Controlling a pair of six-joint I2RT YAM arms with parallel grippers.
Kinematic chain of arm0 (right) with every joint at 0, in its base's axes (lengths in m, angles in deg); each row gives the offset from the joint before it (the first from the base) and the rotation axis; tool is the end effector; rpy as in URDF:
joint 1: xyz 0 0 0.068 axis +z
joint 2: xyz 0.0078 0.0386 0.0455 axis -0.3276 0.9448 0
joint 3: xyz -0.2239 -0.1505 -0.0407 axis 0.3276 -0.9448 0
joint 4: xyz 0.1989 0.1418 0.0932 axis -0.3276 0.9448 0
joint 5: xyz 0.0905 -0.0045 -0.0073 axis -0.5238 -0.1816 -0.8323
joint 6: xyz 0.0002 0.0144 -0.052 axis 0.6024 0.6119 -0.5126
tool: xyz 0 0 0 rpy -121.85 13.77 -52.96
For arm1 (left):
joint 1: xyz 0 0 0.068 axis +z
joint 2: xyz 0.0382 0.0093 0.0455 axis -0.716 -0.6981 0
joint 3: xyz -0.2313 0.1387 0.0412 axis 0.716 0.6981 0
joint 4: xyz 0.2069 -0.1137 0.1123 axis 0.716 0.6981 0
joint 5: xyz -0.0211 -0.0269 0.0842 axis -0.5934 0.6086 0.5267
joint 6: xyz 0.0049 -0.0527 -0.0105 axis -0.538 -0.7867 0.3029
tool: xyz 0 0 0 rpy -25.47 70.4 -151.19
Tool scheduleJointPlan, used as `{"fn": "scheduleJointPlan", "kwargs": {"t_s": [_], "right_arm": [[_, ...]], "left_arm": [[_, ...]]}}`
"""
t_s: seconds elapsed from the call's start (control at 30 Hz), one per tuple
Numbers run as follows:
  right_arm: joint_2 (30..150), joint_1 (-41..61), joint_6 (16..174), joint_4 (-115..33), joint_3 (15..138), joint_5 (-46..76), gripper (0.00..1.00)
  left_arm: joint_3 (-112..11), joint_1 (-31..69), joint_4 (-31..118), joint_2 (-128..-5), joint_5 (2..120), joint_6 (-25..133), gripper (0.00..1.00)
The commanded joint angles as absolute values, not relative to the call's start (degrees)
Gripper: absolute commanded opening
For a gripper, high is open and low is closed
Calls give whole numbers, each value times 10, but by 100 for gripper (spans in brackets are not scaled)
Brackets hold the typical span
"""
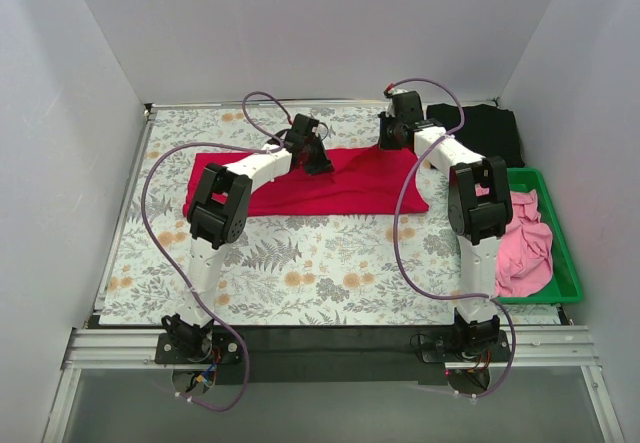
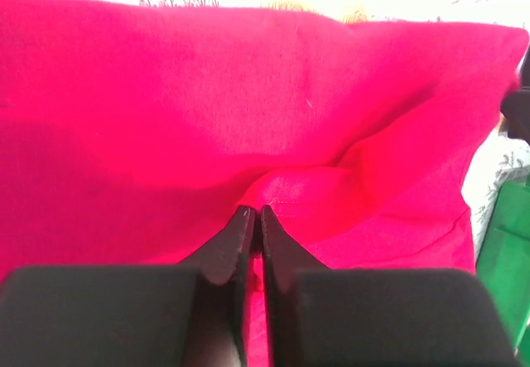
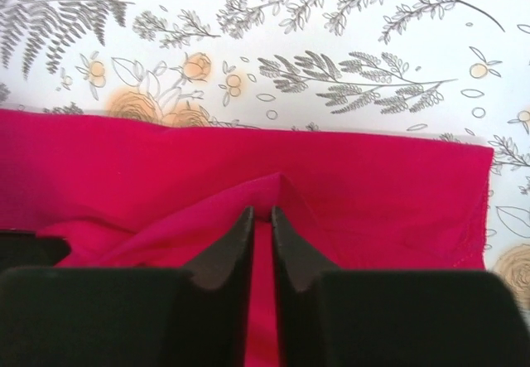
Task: Fold and stack the t-shirts
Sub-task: Fold the tshirt
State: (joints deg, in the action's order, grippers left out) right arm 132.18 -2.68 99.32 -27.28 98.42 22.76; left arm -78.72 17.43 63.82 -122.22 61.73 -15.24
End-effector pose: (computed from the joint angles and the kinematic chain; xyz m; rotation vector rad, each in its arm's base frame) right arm 0.4752 0.1400 0.2107 -0.1013 2.2812 0.2460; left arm 0.4439 -0.2442 0.1555 -1.1190 2.4363 -0.9130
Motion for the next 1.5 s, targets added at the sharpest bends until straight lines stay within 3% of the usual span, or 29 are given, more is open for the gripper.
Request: {"fn": "scheduleJointPlan", "kwargs": {"t_s": [0.0, 0.17, 0.37, 0.47, 0.5, 0.73, 0.87, 1.1, 1.47], "right_arm": [[1320, -32, 1008, -322, 988, 198, 19], [1295, -32, 1008, -333, 980, 167, 37], [1238, -30, 988, -309, 928, 98, 41], [1199, -21, 975, -303, 886, 68, 42], [1184, -15, 955, -301, 865, 60, 49], [1160, 58, 889, -281, 812, 74, 50], [1171, 86, 860, -262, 820, 95, 50], [1186, 109, 846, -252, 837, 106, 50], [1192, 122, 842, -248, 842, 114, 50]], "left_arm": [[-809, 180, 623, -1214, 649, -142, 10], [-797, 188, 618, -1171, 679, -138, 52], [-739, 229, 684, -1071, 745, -148, 77], [-668, 253, 730, -999, 768, -176, 81], [-621, 274, 741, -960, 772, -186, 84], [-456, 389, 759, -845, 758, -205, 85], [-428, 450, 748, -838, 769, -199, 82], [-465, 479, 749, -894, 779, -189, 74], [-468, 479, 744, -945, 786, -196, 73]]}}
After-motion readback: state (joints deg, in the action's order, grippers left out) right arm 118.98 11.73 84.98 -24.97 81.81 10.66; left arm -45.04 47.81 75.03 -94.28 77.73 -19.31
